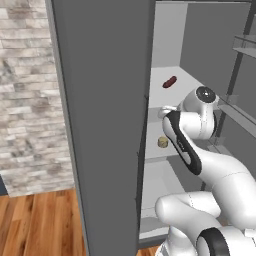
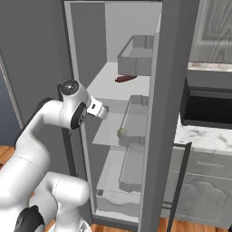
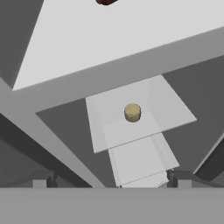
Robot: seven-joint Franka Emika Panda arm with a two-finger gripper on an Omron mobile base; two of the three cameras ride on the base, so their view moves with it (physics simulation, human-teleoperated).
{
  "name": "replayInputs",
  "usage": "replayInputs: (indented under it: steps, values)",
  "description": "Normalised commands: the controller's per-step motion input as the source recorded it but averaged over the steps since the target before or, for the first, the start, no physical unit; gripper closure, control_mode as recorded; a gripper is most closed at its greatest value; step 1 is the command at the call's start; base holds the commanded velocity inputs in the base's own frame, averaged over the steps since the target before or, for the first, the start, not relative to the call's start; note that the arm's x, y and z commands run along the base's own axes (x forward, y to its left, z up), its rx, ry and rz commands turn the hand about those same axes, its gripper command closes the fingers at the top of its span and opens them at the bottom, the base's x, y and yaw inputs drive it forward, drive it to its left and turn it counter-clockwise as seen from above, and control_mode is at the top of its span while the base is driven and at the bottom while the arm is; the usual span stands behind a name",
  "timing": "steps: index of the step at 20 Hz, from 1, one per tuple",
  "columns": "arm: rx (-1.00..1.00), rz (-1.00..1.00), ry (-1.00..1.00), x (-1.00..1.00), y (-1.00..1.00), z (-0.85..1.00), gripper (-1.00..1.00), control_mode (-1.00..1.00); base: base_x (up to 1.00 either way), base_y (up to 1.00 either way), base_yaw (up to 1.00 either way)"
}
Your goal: Retrieve the sausage and cheese from the fridge and place them on the cutting board on the counter.
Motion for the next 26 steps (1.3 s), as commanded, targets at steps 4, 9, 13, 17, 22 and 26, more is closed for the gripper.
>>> replayInputs:
  steps: [4, 9, 13, 17, 22, 26]
  values:
    - [0.00, 0.00, 0.00, 0.00, 0.00, 0.00, -1.00, -1.00, 0.00, 0.00, 0.00]
    - [0.02, 0.00, 0.01, 0.00, -0.11, 0.00, -1.00, -1.00, 0.00, 0.00, 0.00]
    - [0.01, 0.07, 0.00, -0.09, -0.43, -0.28, -1.00, -1.00, 0.00, 0.00, 0.00]
    - [-0.03, 0.04, 0.00, -0.49, -0.16, -0.31, -1.00, -1.00, 0.00, 0.00, 0.00]
    - [-0.08, 0.00, 0.07, -0.08, 0.00, -0.45, -1.00, -1.00, 0.00, 0.00, 0.00]
    - [-0.13, 0.00, 0.02, 0.00, 0.09, -0.43, -1.00, -1.00, 0.00, 0.00, 0.00]
